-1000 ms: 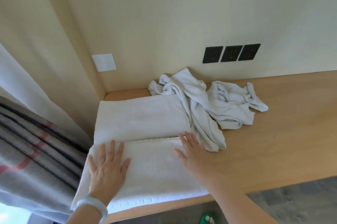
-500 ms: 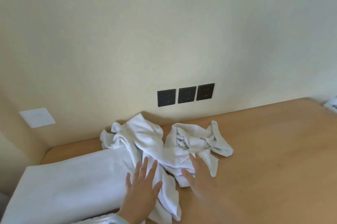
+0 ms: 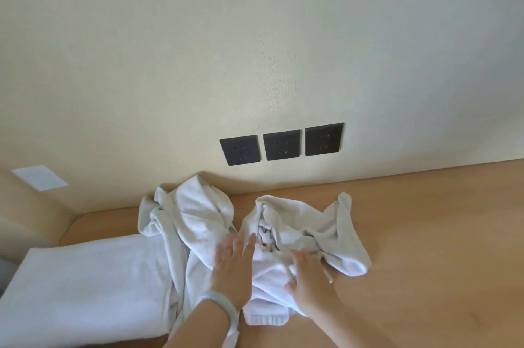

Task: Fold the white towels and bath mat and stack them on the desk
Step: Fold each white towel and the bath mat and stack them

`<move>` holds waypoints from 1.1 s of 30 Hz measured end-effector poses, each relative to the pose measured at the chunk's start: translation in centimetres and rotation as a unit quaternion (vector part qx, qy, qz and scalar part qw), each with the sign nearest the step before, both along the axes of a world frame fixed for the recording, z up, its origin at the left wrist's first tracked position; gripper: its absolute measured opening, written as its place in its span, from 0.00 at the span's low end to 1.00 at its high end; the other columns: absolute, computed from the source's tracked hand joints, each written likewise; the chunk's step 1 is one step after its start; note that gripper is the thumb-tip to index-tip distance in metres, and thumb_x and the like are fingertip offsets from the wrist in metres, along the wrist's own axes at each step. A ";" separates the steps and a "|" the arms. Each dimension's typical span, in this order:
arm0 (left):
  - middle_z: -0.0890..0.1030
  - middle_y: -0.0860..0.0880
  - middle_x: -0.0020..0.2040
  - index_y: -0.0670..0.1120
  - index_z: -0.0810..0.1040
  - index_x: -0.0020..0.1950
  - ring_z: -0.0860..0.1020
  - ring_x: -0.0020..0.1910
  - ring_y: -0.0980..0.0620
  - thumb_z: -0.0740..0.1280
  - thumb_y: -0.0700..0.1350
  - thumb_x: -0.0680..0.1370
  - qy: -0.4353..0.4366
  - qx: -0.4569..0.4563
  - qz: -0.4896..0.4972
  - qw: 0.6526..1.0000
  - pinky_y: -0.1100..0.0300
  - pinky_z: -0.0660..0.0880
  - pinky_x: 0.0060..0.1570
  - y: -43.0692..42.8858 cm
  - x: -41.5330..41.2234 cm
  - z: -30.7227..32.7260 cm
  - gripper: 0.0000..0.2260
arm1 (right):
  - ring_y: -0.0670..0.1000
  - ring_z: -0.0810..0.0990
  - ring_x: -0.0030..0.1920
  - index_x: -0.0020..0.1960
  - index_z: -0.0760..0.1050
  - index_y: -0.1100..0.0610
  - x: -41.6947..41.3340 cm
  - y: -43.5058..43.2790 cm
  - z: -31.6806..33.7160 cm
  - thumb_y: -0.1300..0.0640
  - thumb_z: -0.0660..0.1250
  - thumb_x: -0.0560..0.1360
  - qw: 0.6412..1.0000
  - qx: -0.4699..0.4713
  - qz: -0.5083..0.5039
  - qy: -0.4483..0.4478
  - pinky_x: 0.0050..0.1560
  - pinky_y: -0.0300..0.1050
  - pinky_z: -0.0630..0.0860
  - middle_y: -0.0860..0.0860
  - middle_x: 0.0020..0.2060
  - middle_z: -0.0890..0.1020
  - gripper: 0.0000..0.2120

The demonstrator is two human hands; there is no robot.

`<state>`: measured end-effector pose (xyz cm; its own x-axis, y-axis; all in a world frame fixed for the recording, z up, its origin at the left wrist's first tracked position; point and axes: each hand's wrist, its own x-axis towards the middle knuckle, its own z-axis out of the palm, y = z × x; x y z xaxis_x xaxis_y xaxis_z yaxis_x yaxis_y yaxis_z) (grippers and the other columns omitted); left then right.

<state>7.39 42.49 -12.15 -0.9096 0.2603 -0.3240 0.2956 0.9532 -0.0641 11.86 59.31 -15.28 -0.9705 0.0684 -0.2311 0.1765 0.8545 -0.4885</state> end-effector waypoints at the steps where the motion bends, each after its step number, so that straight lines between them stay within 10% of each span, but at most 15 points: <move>1: 0.39 0.46 0.80 0.50 0.36 0.79 0.45 0.79 0.45 0.58 0.36 0.77 -0.004 -0.026 -0.004 1.000 0.49 0.47 0.76 -0.4 -0.7 0.3 0.39 | 0.48 0.70 0.57 0.60 0.67 0.52 -0.3 -0.1 0.0 0.57 0.60 0.77 1.000 -0.012 -0.015 0.006 0.42 0.31 0.61 0.49 0.56 0.71 0.12; 7: 0.70 0.47 0.67 0.46 0.54 0.77 0.69 0.66 0.46 0.61 0.39 0.77 0.049 -0.096 -0.086 0.990 0.55 0.67 0.63 -2.2 -3.0 1.4 0.29 | 0.51 0.76 0.57 0.47 0.80 0.56 -1.9 4.4 3.6 0.66 0.63 0.75 0.980 -0.130 -0.126 0.077 0.48 0.26 0.65 0.50 0.51 0.76 0.09; 10: 0.78 0.48 0.46 0.46 0.78 0.54 0.79 0.45 0.48 0.77 0.38 0.65 0.091 0.019 -0.101 0.991 0.57 0.79 0.43 -1.9 -4.6 3.1 0.20 | 0.46 0.76 0.48 0.47 0.81 0.55 -1.3 9.5 9.0 0.67 0.64 0.74 0.954 -0.173 -0.193 0.149 0.43 0.27 0.67 0.49 0.47 0.78 0.11; 18: 0.80 0.53 0.56 0.52 0.74 0.62 0.78 0.55 0.50 0.66 0.50 0.78 0.159 0.153 -0.092 0.971 0.59 0.74 0.52 4.6 -6.9 12.9 0.13 | 0.49 0.77 0.46 0.47 0.78 0.50 0.7 22.9 18.5 0.62 0.63 0.76 0.925 -0.119 -0.246 0.266 0.45 0.46 0.75 0.43 0.44 0.80 0.09; 23: 0.75 0.50 0.35 0.47 0.67 0.42 0.75 0.34 0.49 0.65 0.46 0.79 0.162 0.188 -0.023 0.968 0.58 0.70 0.34 11.9 -6.6 16.6 0.09 | 0.54 0.78 0.43 0.43 0.75 0.55 1.0 32.1 20.4 0.68 0.60 0.76 0.904 -0.188 -0.244 0.297 0.30 0.34 0.76 0.53 0.44 0.78 0.11; 33: 0.74 0.50 0.42 0.47 0.76 0.47 0.76 0.36 0.46 0.65 0.34 0.73 0.362 0.329 -0.053 0.871 0.55 0.75 0.31 28.7 6.5 12.8 0.09 | 0.40 0.75 0.59 0.36 0.78 0.54 9.4 52.1 15.9 0.76 0.66 0.70 0.944 -0.187 -0.119 0.243 0.52 0.23 0.66 0.38 0.48 0.80 0.18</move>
<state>13.93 71.23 0.62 -0.7730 0.2685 0.5748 0.4942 0.8230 0.2801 21.27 111.45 0.61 -0.9357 0.2990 0.1872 0.0178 0.5700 -0.8214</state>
